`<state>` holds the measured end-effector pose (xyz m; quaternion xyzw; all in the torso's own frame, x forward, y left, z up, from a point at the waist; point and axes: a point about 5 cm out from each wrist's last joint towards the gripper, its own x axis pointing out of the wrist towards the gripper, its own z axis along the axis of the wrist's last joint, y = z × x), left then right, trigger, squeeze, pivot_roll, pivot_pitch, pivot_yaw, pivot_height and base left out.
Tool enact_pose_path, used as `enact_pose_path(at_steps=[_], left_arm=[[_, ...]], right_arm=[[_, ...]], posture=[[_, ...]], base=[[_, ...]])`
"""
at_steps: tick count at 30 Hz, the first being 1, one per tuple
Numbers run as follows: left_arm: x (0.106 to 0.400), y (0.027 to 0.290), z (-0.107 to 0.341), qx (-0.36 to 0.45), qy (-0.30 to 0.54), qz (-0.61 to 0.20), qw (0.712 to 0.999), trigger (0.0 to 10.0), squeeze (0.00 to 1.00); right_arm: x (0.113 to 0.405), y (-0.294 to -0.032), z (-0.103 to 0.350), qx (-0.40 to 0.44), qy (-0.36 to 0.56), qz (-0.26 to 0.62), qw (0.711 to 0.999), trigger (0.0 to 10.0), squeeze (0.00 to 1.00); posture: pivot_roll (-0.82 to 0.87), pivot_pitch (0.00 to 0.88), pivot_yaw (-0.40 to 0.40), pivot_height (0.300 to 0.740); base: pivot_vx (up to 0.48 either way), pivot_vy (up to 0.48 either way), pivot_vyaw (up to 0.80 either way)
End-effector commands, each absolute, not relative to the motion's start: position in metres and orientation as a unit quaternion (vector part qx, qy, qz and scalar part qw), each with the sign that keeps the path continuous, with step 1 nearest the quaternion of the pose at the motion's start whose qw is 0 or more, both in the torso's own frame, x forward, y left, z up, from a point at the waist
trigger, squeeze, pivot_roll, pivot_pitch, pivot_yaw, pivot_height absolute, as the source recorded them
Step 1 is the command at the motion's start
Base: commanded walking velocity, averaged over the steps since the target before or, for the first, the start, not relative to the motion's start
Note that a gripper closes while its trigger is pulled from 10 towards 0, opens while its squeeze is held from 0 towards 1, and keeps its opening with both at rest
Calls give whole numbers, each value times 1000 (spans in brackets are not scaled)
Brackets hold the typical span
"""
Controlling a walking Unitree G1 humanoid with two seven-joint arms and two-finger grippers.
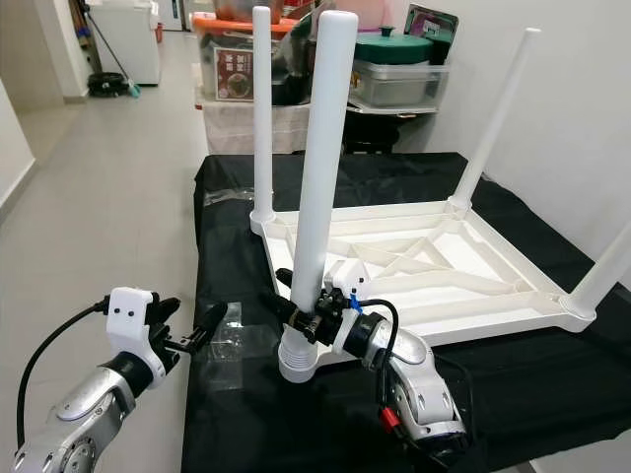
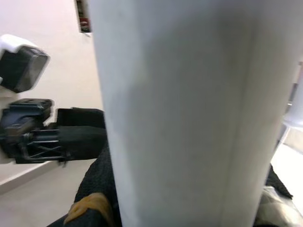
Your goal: Building children table
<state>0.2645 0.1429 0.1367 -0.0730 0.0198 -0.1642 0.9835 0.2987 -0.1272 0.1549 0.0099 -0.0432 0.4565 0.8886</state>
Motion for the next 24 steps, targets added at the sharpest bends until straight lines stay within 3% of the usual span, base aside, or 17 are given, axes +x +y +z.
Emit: enact_pose_path(at_steps=[1,3,8,14,18,21,24], left_arm=[[264,143,133,-75,28,-160,984,10000,0],[264,143,133,-77,28,-159,984,10000,0],[264,143,133,-78,28,-158,984,10000,0],[266,145,132,-80,28,-155,984,10000,0],[266,145,131,-80,29,-154,984,10000,0],[266,144,132,-78,29,-155,984,10000,0],[266,144,132,-78,29,-154,984,10000,0]], right_arm=[[295,-121,135,9,6,450,893,0,0],[298,-123,135,10,10,412,911,0,0],[299,-125,135,7,10,380,925,0,0],[308,-144,132,-11,18,221,975,0,0],[311,-151,129,-17,24,182,983,0,0],[318,-165,128,-22,35,99,994,0,0],[319,-166,129,-26,35,92,995,0,0]], posture=[[88,0,-68,740],[83,0,-68,740],[79,0,-68,740],[71,0,-66,740],[71,0,-66,740],[70,0,-65,740],[70,0,-65,740]], base=[[0,0,0],[0,0,0],[0,0,0],[0,0,0],[0,0,0],[0,0,0],[0,0,0]])
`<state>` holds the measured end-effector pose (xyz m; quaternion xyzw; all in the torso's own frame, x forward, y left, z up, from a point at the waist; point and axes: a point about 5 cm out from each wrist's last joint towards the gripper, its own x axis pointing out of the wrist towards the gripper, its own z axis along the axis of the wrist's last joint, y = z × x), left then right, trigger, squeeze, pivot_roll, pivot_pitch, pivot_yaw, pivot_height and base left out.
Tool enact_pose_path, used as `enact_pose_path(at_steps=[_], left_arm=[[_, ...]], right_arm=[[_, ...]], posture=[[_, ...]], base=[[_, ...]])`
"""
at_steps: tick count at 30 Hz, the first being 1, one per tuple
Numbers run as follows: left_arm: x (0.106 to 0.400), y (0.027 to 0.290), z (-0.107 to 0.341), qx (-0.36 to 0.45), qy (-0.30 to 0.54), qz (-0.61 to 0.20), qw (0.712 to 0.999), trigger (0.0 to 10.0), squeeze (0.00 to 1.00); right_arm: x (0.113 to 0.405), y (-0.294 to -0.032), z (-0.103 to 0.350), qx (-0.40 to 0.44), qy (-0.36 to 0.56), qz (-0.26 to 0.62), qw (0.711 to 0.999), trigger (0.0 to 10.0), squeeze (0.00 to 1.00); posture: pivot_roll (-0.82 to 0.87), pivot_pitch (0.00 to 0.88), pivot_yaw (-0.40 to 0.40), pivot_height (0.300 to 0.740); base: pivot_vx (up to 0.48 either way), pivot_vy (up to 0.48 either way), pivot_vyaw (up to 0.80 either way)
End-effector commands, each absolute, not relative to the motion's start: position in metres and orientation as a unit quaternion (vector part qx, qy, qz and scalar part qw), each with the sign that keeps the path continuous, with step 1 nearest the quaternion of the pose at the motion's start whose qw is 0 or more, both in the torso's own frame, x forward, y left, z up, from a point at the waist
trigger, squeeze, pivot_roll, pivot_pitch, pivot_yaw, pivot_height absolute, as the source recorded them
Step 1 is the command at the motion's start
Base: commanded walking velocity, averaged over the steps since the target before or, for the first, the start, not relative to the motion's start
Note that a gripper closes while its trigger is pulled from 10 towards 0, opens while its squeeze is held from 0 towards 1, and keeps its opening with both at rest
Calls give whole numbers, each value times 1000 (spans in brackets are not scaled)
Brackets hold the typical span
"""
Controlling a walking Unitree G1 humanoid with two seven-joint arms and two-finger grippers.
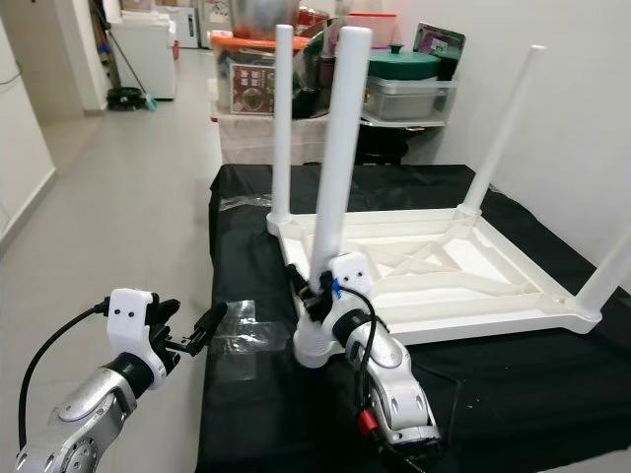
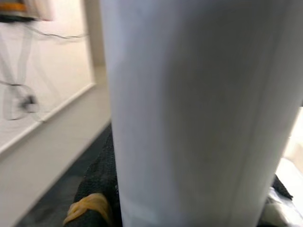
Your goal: Building children table
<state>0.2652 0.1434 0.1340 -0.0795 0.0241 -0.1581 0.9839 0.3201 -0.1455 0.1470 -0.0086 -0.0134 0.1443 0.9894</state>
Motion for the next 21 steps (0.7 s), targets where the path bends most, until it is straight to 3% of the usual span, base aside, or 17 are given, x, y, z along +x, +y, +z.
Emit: enact_pose_path(at_steps=[1,9,10,21], left_arm=[[267,144,132,-78,29,-154,985,10000,0],[267,146,131,-75,31,-153,985,10000,0],[267,145,131,-74,31,-153,985,10000,0],[267,146,131,-72,32,-152,985,10000,0]], right_arm=[[319,-166,130,-23,35,88,995,0,0],[319,-173,134,-33,20,-4,999,0,0],[318,-176,135,-26,15,-47,998,0,0],[308,-184,145,-11,-46,-131,990,0,0]], posture=[[70,0,-65,740],[69,0,-62,740],[70,0,-62,740],[71,0,-59,740]], base=[[0,0,0],[0,0,0],[0,0,0],[0,0,0]])
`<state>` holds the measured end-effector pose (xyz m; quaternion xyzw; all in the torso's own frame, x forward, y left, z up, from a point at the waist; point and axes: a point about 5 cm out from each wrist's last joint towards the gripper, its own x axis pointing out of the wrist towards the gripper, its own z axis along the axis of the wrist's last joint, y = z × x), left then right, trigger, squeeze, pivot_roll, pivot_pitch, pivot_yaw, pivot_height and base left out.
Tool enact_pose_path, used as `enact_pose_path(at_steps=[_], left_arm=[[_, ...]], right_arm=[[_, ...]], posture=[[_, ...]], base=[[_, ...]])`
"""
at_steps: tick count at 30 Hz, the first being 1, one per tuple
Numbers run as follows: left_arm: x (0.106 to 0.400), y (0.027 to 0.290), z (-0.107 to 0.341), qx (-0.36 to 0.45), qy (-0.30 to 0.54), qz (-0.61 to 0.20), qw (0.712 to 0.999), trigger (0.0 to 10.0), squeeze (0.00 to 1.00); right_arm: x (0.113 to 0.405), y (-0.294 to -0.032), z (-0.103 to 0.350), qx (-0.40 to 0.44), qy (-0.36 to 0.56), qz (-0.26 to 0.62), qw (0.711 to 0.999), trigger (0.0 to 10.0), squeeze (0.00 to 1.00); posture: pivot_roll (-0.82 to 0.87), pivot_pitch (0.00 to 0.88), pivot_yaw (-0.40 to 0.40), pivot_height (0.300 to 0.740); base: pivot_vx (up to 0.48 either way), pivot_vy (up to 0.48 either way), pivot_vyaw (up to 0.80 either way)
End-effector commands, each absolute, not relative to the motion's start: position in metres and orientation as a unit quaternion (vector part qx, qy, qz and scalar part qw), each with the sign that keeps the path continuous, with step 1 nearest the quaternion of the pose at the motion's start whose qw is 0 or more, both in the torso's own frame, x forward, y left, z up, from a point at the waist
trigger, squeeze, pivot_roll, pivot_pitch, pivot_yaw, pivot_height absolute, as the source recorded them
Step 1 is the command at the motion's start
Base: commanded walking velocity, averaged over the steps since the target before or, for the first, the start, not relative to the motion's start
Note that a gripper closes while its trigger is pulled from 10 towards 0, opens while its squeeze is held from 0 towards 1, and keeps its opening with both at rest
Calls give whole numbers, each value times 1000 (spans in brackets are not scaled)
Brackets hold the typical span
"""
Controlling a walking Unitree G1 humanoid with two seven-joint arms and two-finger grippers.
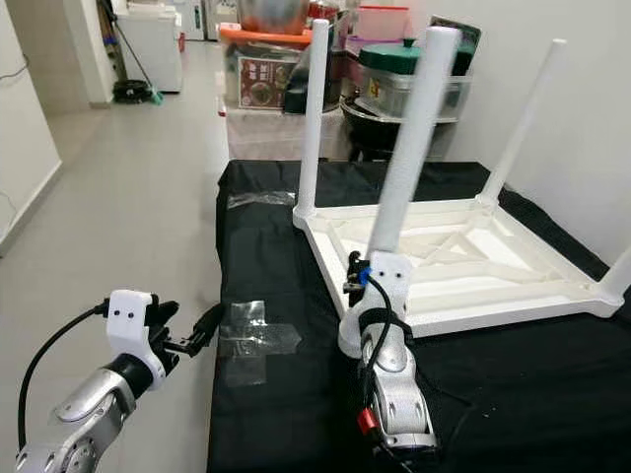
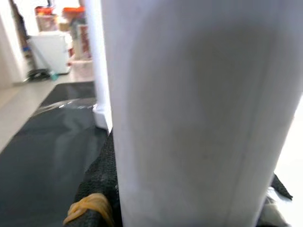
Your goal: Building children table
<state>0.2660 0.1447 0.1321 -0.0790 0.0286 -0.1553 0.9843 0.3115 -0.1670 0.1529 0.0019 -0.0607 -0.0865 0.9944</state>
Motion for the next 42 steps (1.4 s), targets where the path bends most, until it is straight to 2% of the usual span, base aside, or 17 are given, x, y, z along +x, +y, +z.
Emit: enact_pose_path(at_steps=[1,16,22,42], left_arm=[[267,146,131,-72,32,-152,985,10000,0],[268,147,130,-73,35,-152,985,10000,0],[268,147,129,-75,36,-151,985,10000,0],[268,148,128,-74,38,-154,985,10000,0]], right_arm=[[306,-185,146,-11,-51,-138,989,0,0],[298,-191,145,-37,-48,-211,976,0,0],[296,-196,139,-22,-20,-251,967,0,0],[293,-200,129,6,19,-286,958,0,0]], posture=[[71,0,-59,740],[77,0,-57,740],[77,0,-58,740],[76,0,-50,740]], base=[[0,0,0],[0,0,0],[0,0,0],[0,0,0]])
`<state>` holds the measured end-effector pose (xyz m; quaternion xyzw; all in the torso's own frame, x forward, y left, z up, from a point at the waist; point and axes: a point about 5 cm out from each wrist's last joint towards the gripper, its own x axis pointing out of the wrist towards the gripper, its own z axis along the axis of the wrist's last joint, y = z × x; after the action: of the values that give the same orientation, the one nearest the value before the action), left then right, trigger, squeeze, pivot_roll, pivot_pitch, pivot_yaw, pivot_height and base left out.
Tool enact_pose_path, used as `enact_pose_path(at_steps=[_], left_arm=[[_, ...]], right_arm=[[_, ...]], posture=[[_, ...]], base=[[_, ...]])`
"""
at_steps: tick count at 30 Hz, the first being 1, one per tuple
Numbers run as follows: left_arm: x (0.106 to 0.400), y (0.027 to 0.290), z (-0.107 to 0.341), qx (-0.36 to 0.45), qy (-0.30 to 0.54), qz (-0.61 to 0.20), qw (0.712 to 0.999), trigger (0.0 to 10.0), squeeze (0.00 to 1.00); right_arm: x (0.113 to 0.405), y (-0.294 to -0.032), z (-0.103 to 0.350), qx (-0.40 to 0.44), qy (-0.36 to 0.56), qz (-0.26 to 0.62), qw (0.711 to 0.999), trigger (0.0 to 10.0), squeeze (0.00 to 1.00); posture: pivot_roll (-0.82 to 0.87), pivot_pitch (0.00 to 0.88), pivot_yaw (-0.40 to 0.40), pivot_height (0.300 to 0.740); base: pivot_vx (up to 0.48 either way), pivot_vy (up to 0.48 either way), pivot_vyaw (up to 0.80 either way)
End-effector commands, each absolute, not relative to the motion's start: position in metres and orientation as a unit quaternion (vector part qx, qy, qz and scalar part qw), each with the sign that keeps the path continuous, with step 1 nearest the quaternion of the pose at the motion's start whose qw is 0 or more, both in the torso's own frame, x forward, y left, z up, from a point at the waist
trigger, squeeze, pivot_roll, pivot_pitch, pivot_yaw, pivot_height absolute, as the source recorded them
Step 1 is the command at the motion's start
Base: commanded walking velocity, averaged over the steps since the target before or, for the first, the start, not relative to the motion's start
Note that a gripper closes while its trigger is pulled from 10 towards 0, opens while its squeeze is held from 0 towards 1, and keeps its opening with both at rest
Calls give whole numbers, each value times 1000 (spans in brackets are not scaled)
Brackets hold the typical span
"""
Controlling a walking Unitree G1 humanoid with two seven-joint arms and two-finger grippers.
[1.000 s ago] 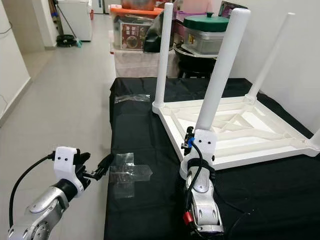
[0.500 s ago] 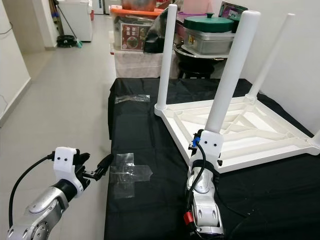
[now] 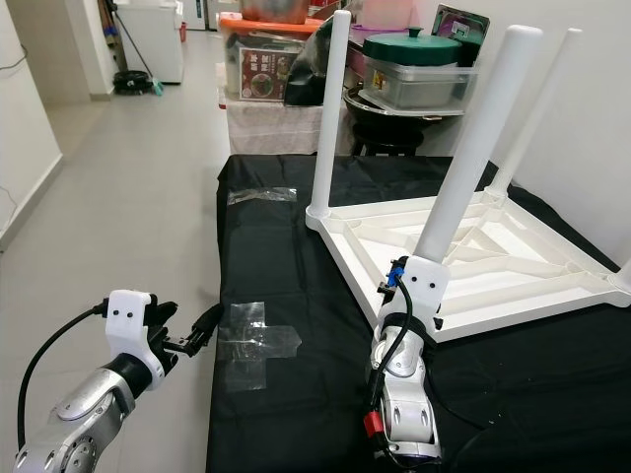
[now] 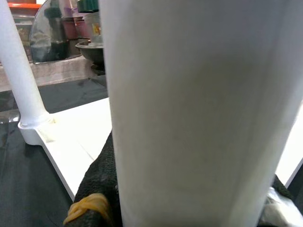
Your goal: Building children table
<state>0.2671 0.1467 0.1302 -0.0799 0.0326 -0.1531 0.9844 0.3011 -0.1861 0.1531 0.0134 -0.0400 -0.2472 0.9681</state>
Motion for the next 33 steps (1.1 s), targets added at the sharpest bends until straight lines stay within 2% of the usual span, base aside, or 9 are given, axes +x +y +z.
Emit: enact_pose_path(at_steps=[1,12,13,14,22,29,33], left_arm=[[268,148,128,-74,38,-154,985,10000,0],[269,148,129,-72,38,-156,984,10000,0],[269,149,129,-72,38,-156,984,10000,0],[269,149,129,-72,38,-156,984,10000,0],[269,148,129,-71,38,-157,984,10000,0],[270,146,129,-73,39,-160,984,10000,0],[270,145,128,-75,40,-161,983,10000,0]], right_arm=[[292,-200,129,6,19,-286,958,0,0],[293,-197,132,8,12,-278,960,0,0],[294,-194,135,9,4,-263,965,7020,0],[296,-191,137,9,-4,-249,968,10000,0],[296,-186,143,5,-22,-229,973,10000,0],[292,-196,143,-17,-17,-273,962,10000,0],[292,-196,141,-17,-12,-269,963,10000,0]], posture=[[77,0,-49,740],[78,0,-46,740],[77,0,-45,740],[75,0,-44,740],[75,0,-44,740],[65,0,-41,740],[65,0,-44,740]], base=[[0,0,0],[0,0,0],[0,0,0],[0,0,0],[0,0,0],[0,0,0],[0,0,0]])
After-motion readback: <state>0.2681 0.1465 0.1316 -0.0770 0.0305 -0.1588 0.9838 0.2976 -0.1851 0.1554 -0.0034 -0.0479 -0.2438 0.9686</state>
